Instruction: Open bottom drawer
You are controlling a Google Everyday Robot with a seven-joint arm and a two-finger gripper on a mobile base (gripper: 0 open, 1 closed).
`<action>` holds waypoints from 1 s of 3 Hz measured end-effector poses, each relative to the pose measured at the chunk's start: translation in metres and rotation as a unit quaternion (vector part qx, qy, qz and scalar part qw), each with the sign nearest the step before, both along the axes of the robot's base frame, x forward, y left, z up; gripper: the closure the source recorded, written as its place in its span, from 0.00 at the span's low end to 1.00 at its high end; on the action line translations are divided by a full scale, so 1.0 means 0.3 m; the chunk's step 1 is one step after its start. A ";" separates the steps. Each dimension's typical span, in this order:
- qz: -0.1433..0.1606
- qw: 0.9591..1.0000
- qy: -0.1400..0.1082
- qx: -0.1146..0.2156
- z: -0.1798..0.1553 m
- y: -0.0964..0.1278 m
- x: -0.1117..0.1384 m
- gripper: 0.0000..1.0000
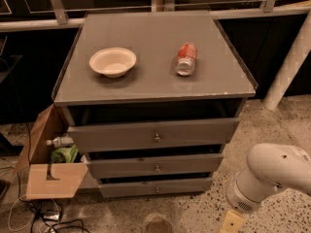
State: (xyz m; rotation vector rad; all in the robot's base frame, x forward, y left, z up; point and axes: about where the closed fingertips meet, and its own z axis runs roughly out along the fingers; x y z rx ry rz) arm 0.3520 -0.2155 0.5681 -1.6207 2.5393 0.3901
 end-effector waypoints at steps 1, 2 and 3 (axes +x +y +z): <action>-0.010 0.999 0.028 0.017 -0.103 0.010 -0.037 0.00; -0.029 0.998 0.054 0.028 -0.309 0.027 -0.059 0.00; -0.043 0.997 0.050 0.042 -0.437 0.047 -0.014 0.00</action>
Offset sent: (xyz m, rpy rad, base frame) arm -0.0139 0.0155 -0.1775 0.0886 0.1374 -0.1264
